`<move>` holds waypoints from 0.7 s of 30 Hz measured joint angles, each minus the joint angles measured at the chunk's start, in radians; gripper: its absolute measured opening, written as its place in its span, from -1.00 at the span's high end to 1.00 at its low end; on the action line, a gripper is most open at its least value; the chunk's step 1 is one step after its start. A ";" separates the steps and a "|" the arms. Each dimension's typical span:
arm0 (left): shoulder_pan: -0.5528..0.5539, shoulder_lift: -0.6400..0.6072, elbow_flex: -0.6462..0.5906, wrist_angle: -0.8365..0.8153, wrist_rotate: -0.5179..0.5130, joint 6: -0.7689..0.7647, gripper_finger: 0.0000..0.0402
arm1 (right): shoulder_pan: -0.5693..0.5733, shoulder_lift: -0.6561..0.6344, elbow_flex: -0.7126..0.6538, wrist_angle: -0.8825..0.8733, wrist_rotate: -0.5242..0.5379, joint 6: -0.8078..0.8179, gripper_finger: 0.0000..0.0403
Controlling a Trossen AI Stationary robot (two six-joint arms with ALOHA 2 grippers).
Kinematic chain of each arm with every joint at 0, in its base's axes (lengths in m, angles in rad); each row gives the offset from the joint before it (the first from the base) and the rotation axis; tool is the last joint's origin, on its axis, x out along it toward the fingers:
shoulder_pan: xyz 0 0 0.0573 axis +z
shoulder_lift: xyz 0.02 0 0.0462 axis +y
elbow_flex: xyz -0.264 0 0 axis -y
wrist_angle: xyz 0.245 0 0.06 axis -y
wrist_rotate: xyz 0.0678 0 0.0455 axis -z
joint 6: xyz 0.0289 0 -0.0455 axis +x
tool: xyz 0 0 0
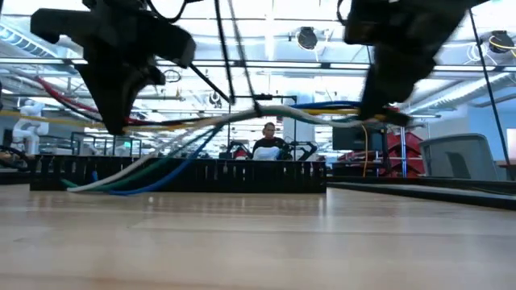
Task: Ziptie cables
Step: Put the cable wires into the black cable duct
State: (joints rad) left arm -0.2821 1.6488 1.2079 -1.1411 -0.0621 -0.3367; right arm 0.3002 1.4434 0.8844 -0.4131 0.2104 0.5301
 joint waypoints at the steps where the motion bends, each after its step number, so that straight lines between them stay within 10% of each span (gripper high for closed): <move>1: 0.001 -0.010 0.000 -0.027 -0.018 -0.011 0.98 | -0.026 0.000 0.000 0.012 -0.002 -0.030 1.00; 21: -0.039 -0.141 -0.004 0.039 -0.152 -0.272 0.98 | -0.242 0.001 0.422 -0.186 -0.106 -0.386 1.00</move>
State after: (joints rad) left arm -0.3214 1.5074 1.2042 -1.1018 -0.2143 -0.6090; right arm 0.0578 1.4441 1.3060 -0.5990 0.1043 0.1440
